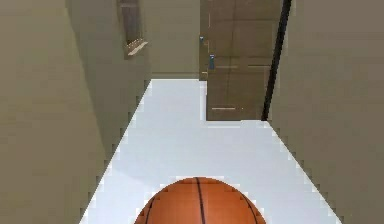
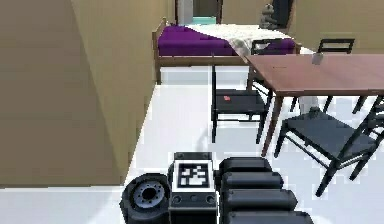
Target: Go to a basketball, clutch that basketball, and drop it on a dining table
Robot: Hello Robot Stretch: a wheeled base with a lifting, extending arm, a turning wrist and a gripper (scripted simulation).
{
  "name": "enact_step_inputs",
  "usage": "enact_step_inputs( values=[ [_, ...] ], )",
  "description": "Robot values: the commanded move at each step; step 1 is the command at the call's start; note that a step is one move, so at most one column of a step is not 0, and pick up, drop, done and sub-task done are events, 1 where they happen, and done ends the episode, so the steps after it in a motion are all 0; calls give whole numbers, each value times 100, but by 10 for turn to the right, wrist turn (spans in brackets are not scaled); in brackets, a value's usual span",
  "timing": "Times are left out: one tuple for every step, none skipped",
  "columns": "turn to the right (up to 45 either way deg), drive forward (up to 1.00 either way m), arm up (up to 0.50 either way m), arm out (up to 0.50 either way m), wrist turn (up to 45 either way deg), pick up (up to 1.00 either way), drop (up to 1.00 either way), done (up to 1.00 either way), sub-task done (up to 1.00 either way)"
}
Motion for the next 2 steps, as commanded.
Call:
enact_step_inputs(
  values=[
    [0, 100, 0, 0, 0, 0, 0, 0, 0],
    [0, 100, 0, 0, 0, 0, 0, 0, 0]
  ],
)
